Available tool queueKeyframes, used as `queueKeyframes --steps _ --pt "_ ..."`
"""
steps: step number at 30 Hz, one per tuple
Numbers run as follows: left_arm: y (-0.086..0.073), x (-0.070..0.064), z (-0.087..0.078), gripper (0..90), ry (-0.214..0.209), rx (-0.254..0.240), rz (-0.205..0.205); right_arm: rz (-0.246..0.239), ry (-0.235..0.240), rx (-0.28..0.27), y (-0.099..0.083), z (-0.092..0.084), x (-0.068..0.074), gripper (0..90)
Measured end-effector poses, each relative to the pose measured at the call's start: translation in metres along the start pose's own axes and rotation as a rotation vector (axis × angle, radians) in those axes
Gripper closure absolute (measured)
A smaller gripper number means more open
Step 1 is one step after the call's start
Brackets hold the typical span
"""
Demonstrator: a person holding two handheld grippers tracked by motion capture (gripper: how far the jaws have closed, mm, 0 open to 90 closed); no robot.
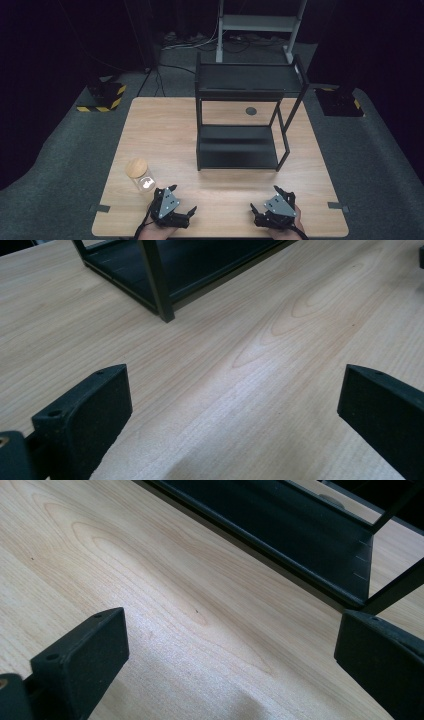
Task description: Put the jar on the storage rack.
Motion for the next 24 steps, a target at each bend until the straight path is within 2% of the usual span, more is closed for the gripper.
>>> queueKeyframes --steps 10,21,24 --pt "-0.001 -0.001 -0.018 1.3 0.004 -0.030 -0.005 -0.004 0.000 -0.002 0.000 0.000 0.001 0.5" --pt "-0.006 0.007 -0.041 1.3 0.044 -0.050 -0.017 -0.002 0.003 -0.003 0.000 0.000 0.000 0.5" --pt "-0.009 0.013 -0.049 1.3 0.060 -0.057 -0.031 -0.001 0.003 -0.006 0.000 0.000 0.000 0.5"
Point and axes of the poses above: each handheld gripper's, and its own axes: z roughly forward along the jaws, y roughly out of its top, x roughly to its left, the point moved 3 cm from there along z, roughly forward along the jaws, and after that the axes turned 4 degrees about x, right-handed, at the moved point
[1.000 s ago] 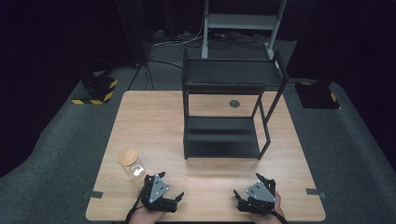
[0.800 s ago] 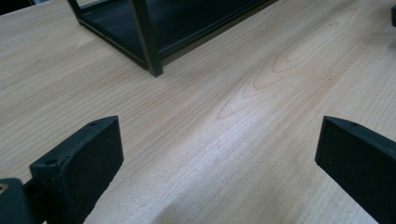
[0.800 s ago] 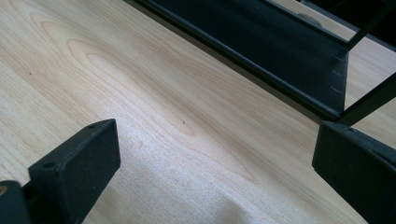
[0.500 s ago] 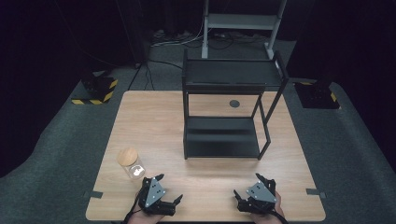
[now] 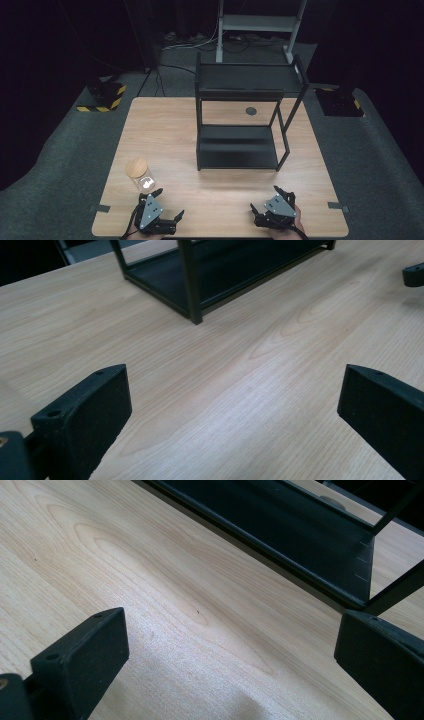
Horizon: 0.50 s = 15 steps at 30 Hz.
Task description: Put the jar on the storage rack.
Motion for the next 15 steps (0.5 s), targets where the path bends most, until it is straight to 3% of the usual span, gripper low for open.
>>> queueKeyframes --steps 15 --pt "-0.010 0.034 -0.032 1.2 0.095 -0.022 -0.055 0.007 0.001 -0.001 0.000 0.000 -0.001 0.5"
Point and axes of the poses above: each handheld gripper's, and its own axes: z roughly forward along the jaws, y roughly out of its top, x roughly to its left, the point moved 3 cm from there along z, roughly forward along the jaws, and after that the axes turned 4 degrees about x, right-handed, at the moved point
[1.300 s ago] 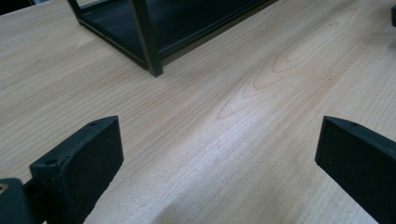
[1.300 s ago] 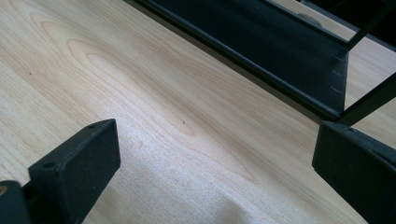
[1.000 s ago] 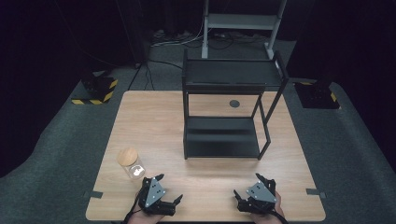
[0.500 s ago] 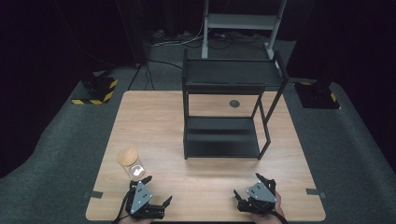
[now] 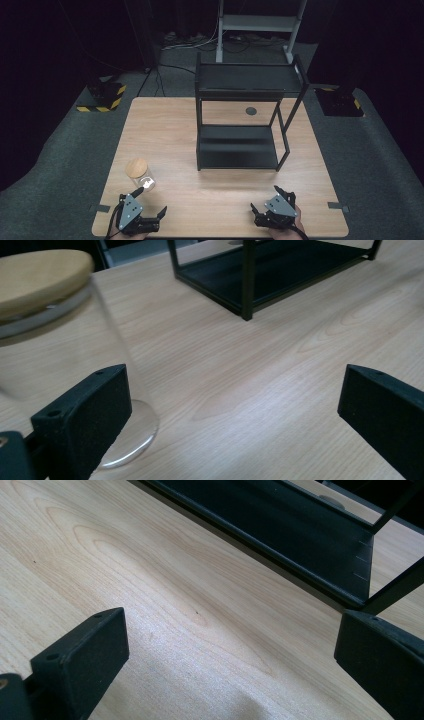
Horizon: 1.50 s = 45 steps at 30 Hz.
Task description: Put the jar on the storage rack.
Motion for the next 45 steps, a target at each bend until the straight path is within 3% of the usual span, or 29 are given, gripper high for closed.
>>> queueKeyframes --steps 17,23,31,34,45 --pt "-0.004 0.034 -0.008 1.1 0.080 -0.021 -0.049 0.007 0.002 0.001 0.000 0.000 0.000 0.5" --pt "-0.003 0.044 -0.005 1.0 0.101 -0.024 -0.047 0.011 0.003 0.001 0.000 0.000 -0.001 0.5" --pt "-0.001 0.052 0.001 0.9 0.112 -0.035 -0.052 0.011 0.004 -0.001 0.000 0.000 -0.001 0.5" --pt "0.001 0.057 0.004 0.9 0.112 -0.050 -0.079 0.012 0.005 -0.002 0.000 0.000 -0.001 0.5" --pt "0.006 0.072 0.017 1.1 0.107 -0.038 -0.093 0.019 0.007 -0.003 0.000 0.000 -0.002 0.5"
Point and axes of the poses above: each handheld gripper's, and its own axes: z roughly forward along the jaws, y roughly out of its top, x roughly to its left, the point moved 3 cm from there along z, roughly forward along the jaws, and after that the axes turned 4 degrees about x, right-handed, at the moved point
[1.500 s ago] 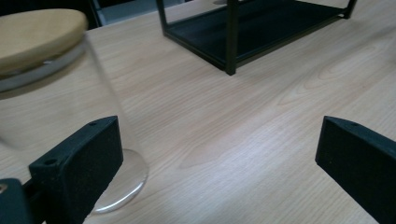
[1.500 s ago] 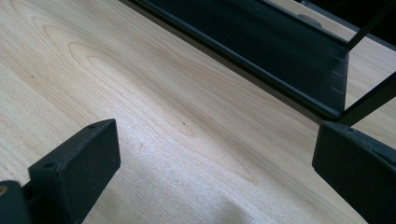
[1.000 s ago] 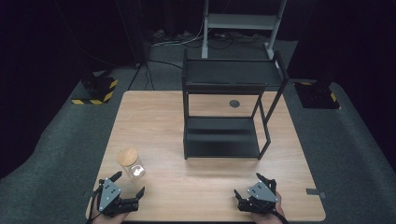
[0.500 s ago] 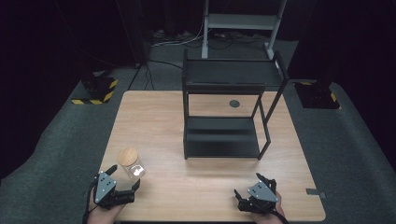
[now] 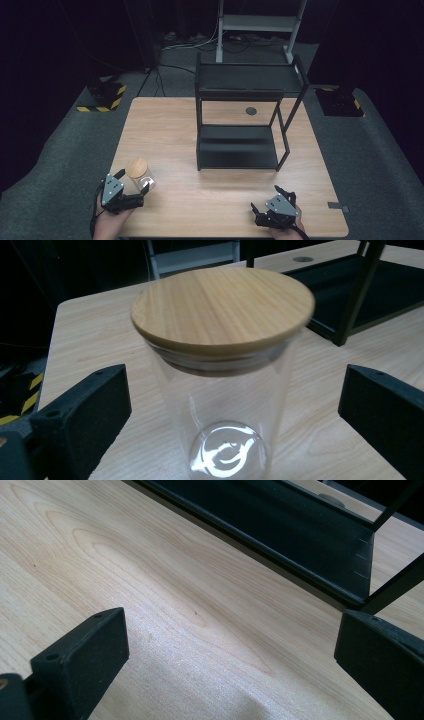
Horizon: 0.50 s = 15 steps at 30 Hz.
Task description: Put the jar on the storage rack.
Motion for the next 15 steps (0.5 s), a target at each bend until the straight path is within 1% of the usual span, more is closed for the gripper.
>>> queueKeyframes --steps 2,4,6,12,15 --pt "0.0002 0.0042 0.0041 2.5 0.002 -0.004 -0.011 0.002 0.000 -0.001 0.0000 0.0000 -0.0001 0.5" --pt "0.0003 0.0054 0.0050 2.8 0.006 -0.005 -0.014 0.002 0.001 -0.001 0.0000 -0.0001 -0.0001 0.5" --pt "0.0006 0.0067 0.0065 4.2 0.002 -0.014 -0.027 0.002 0.001 -0.002 0.0000 -0.0001 -0.0003 0.5" --pt "0.0014 0.0047 0.0107 8.6 -0.007 -0.033 -0.016 0.002 0.004 -0.001 0.0000 0.0000 -0.0002 0.5" --pt "0.0018 0.0040 0.0122 10.7 -0.002 -0.038 -0.012 0.002 0.004 -0.001 0.0000 0.0000 -0.0002 0.5"
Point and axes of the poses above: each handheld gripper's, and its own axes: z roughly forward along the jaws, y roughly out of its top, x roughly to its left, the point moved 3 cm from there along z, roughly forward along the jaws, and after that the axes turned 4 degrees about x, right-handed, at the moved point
